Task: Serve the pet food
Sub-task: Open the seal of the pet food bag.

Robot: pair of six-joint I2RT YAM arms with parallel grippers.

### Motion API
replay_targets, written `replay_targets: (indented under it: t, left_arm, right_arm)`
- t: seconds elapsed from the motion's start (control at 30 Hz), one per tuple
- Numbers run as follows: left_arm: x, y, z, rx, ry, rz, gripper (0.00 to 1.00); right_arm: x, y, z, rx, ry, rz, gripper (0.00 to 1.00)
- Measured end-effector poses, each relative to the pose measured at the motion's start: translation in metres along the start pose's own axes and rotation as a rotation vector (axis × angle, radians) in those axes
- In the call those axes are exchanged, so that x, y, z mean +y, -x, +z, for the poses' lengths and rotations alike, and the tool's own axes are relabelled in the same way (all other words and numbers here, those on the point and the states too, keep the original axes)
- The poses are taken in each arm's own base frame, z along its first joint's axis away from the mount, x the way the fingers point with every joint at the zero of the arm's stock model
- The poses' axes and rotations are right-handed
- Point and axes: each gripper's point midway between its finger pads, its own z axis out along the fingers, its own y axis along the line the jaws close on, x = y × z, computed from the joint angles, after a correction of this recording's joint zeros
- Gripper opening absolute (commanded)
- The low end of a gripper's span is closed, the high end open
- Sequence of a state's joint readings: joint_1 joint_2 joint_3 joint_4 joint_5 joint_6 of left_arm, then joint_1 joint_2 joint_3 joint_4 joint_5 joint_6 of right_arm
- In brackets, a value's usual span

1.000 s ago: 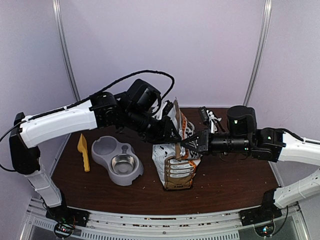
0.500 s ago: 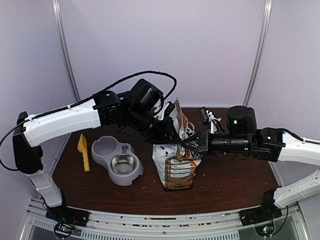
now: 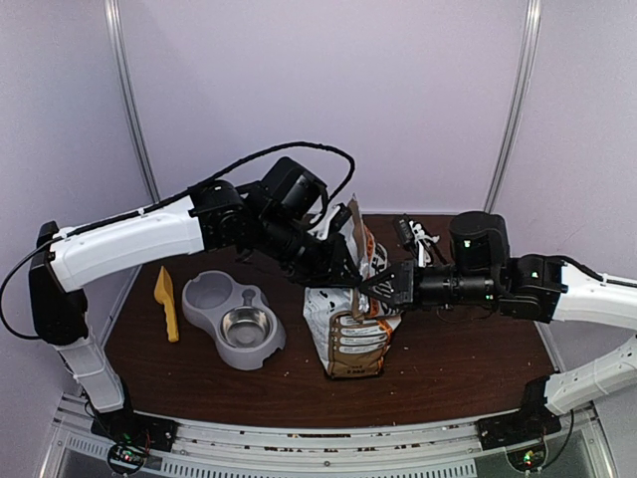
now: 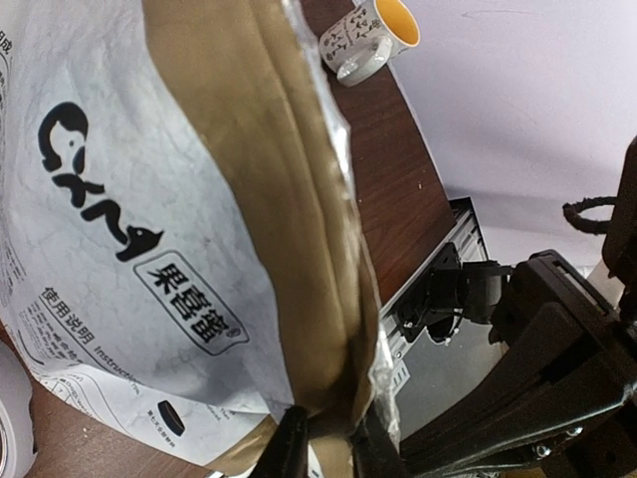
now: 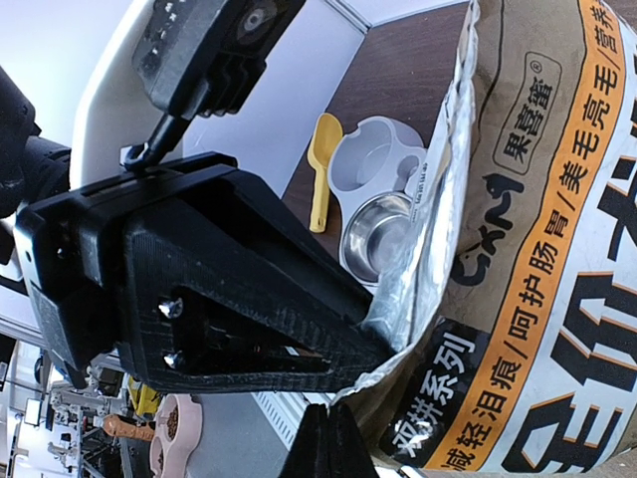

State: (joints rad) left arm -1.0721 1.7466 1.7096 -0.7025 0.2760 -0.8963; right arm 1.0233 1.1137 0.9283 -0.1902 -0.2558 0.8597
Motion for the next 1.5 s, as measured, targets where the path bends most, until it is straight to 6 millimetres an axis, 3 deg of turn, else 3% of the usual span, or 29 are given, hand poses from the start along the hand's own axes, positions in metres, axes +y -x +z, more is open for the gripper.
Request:
replay_targets:
  t: [0.47, 0.6, 1.5]
  left_arm:
    - [-0.006, 0.0, 0.004, 0.014, -0.033, 0.016, 0.12]
    - [-0.007, -0.001, 0.005, 0.018, -0.04, 0.012, 0.0]
    - [-0.001, 0.0, 0.007, -0.044, -0.013, 0.065, 0.0]
  right_arm:
    - [-0.003, -0.002, 0.001, 0.006, -0.011, 0.0, 0.0]
    - [-0.004, -0.002, 0.001, 0.009, -0.016, 0.001, 0.0]
    - [-0.038, -0.006, 0.009, -0.011, -0.18, -0.038, 0.0]
